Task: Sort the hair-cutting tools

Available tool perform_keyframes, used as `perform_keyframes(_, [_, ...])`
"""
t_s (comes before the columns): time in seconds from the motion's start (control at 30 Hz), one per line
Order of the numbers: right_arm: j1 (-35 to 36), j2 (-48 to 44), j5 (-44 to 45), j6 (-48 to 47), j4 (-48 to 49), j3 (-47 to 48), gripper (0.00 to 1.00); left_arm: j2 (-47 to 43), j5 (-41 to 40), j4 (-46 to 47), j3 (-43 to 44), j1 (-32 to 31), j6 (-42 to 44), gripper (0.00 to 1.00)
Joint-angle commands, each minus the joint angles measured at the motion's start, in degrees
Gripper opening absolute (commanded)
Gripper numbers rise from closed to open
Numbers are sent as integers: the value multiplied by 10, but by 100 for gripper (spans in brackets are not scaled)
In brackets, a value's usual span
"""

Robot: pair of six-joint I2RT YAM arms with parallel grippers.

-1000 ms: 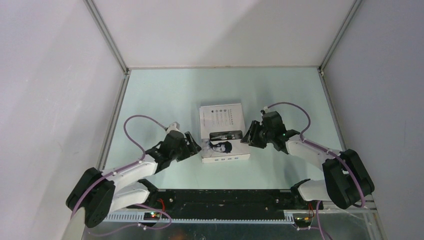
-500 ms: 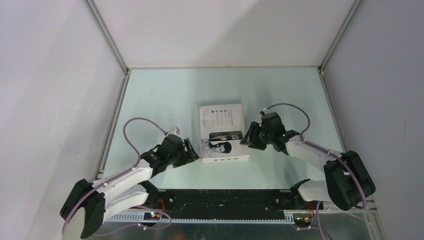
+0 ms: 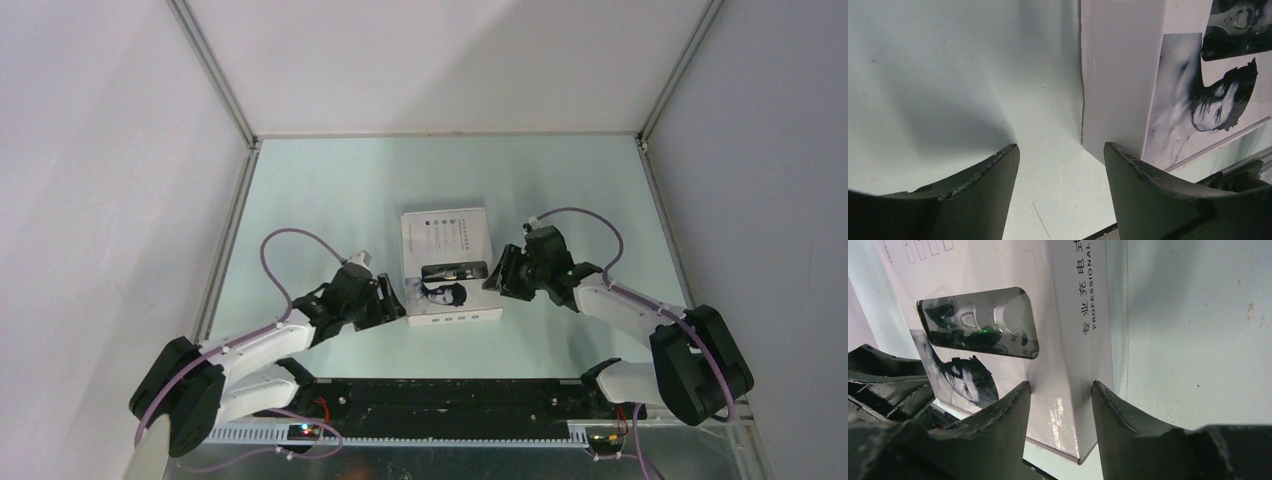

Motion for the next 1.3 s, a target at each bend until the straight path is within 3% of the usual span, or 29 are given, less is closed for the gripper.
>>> perform_keyframes(0.0, [13, -14, -46, 20, -3, -18, 52, 19, 59, 8, -6, -24, -4, 74])
perform_keyframes(0.2, [-11, -51, -26, -5, -19, -18, 52, -21, 0, -45, 8, -7, -3, 75])
perform_keyframes(0.5, [-68, -7, -3, -61, 1, 72, 55, -1, -2, -92, 106, 119, 78, 73])
perform_keyframes(0.7, [-87, 86, 6, -78, 25, 160, 55, 111, 6, -75, 209, 180, 116, 70])
perform_keyframes(0.93, [-98, 185, 11, -78, 45, 242, 54, 270, -1, -67, 325, 189, 137, 69])
perform_keyframes(1.27, [-106, 292, -5, -78, 68, 287, 52, 401, -4, -85, 445, 195, 141, 68])
